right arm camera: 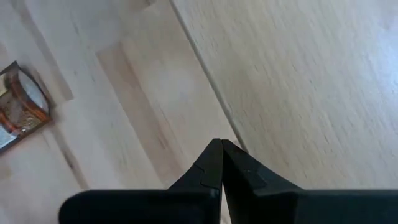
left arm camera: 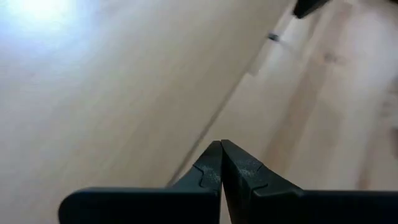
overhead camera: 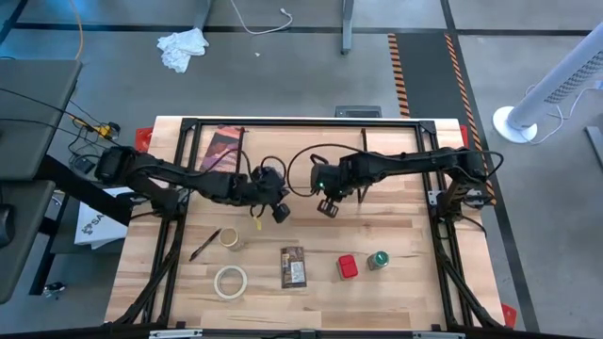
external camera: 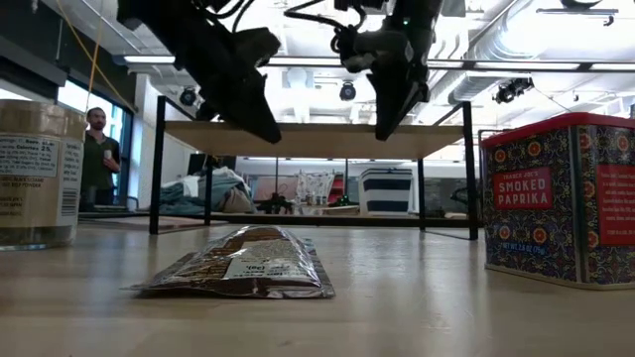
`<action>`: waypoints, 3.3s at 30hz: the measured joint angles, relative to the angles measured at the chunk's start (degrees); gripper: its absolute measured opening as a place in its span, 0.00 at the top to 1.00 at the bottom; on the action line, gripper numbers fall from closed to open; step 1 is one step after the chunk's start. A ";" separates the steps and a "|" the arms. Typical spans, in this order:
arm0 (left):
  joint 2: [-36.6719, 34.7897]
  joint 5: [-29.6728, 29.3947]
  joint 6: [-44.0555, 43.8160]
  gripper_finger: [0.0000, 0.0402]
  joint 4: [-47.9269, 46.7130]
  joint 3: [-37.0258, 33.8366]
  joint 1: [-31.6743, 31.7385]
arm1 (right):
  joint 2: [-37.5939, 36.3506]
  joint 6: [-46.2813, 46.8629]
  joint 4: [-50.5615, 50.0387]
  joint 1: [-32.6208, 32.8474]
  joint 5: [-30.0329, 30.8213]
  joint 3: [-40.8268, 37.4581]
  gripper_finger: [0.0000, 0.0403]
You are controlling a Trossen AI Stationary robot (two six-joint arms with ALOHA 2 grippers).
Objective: Shelf spices
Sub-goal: Adjust the shelf, then adjust the seasoning bottles, cans and bags
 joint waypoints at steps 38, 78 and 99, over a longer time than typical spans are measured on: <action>-14.83 15.57 -43.91 1.00 -40.43 -4.97 -26.90 | -10.84 11.03 -6.84 15.92 0.87 3.05 1.00; 4.47 16.82 -34.91 1.00 -11.60 -5.05 -24.89 | -27.87 75.28 4.66 38.77 -8.17 -37.98 1.00; 14.99 19.62 -34.44 1.00 10.80 -5.09 -22.53 | -25.40 79.59 30.00 36.55 2.59 -43.11 1.00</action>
